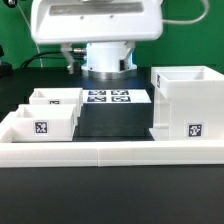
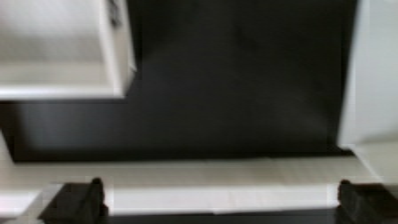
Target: Assemble drawer
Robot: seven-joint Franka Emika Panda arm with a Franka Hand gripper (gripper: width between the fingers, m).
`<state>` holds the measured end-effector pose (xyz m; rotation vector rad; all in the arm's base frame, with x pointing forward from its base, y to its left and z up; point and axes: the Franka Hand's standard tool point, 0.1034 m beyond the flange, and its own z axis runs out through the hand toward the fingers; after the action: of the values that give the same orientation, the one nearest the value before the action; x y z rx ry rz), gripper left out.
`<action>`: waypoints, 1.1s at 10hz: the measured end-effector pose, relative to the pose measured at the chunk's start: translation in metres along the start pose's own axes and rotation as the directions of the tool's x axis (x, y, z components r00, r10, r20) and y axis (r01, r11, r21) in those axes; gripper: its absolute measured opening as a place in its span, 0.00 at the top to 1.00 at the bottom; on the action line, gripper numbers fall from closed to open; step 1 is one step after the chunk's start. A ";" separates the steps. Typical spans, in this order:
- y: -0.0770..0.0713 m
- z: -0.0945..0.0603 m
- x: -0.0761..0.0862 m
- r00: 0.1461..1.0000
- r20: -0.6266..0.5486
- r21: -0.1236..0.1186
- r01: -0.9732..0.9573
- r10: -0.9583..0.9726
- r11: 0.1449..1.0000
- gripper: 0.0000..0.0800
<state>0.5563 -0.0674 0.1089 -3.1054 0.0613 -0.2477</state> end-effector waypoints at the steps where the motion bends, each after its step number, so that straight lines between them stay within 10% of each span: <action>1: 0.007 0.005 -0.004 1.000 0.010 -0.002 -0.007 0.007 1.000 0.19; 6: -0.002 0.005 -0.004 1.000 0.017 0.010 0.005 -0.005 1.000 0.19; 11: 0.052 0.044 -0.039 0.996 0.083 -0.020 -0.024 0.026 1.000 0.19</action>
Offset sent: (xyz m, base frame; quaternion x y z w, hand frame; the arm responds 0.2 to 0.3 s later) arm 0.0000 0.0000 0.0000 0.0000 0.0000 0.0000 1.0000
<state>0.5228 -0.1165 0.0578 -3.1271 0.1009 -0.1176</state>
